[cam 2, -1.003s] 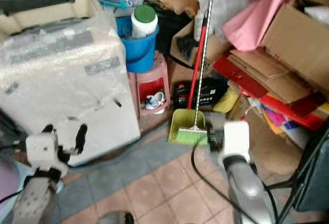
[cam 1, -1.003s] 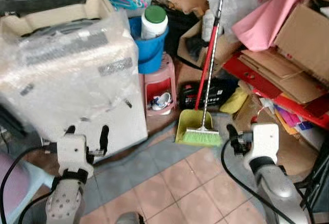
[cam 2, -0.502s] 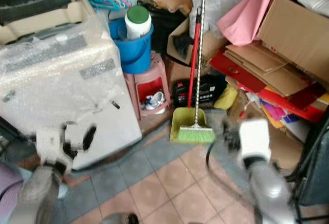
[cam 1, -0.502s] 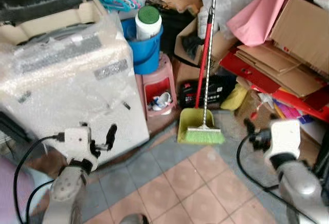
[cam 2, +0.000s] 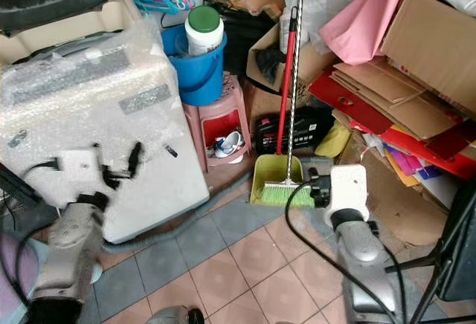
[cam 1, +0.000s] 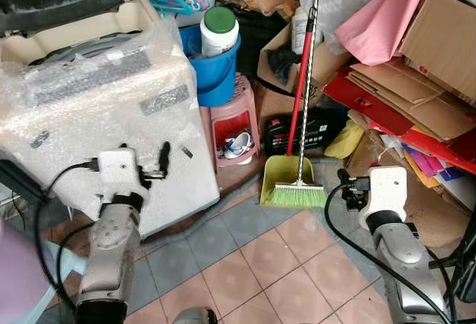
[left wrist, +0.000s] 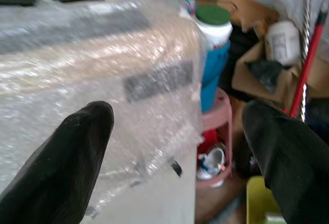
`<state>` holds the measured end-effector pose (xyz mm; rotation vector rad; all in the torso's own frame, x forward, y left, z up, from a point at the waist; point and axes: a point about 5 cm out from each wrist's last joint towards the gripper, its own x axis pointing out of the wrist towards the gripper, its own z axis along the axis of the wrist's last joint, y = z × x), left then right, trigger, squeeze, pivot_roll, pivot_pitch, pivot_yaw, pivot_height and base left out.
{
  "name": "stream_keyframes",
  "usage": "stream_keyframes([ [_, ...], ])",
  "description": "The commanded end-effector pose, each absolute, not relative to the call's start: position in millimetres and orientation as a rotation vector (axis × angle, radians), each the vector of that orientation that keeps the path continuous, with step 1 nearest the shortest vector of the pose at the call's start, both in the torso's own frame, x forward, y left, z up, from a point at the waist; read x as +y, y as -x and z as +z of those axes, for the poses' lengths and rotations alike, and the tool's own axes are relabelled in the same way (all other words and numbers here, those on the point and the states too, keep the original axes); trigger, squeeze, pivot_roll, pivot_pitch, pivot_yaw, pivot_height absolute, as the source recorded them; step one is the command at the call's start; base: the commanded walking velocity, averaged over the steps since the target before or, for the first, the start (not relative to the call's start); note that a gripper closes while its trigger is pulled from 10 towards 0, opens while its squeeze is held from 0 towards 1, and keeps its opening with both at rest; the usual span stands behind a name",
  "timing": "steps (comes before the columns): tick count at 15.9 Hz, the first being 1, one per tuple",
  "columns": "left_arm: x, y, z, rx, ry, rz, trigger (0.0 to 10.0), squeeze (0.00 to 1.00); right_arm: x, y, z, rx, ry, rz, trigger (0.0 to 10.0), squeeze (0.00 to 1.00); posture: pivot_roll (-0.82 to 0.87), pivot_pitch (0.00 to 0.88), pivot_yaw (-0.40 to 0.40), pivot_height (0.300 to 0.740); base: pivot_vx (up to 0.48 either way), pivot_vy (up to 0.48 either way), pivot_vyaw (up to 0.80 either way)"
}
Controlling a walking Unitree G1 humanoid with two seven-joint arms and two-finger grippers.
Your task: Clothes washing
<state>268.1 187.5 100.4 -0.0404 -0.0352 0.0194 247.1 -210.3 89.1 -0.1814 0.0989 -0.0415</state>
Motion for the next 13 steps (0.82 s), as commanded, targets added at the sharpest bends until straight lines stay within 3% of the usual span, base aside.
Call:
stream_keyframes([
  [1,197.3,-253.8,93.9,-0.026,0.019,0.046,10.0,0.0,-204.9,-246.7,98.4,0.046,0.157,-0.043,10.0,0.0,-0.13,0.0,0.126,0.74,0.0,0.0,0.0],
  [3,194.9,-240.4,79.7,0.025,0.001,0.034,10.0,0.0,-204.9,-240.6,95.9,0.061,0.103,0.011,10.0,0.0,-0.13,0.0,0.133,0.74,0.0,0.0,0.0],
  [5,187.4,-227.4,74.8,0.038,-0.054,-0.015,10.0,0.0,-211.8,-228.7,94.4,0.047,0.188,0.015,10.0,0.0,-0.11,0.0,0.141,0.74,0.0,0.0,0.0],
  [11,192.2,-221.0,69.6,0.052,-0.054,0.015,10.0,0.0,-224.0,-215.4,87.0,0.123,0.204,-0.102,10.0,0.0,-0.13,0.0,0.101,0.74,0.0,0.0,0.0],
  [13,191.7,-221.7,70.1,0.057,-0.044,0.024,10.0,0.0,-221.7,-213.6,89.6,0.111,0.235,-0.054,10.0,0.0,-0.13,0.0,0.095,0.74,0.0,0.0,0.36],
])
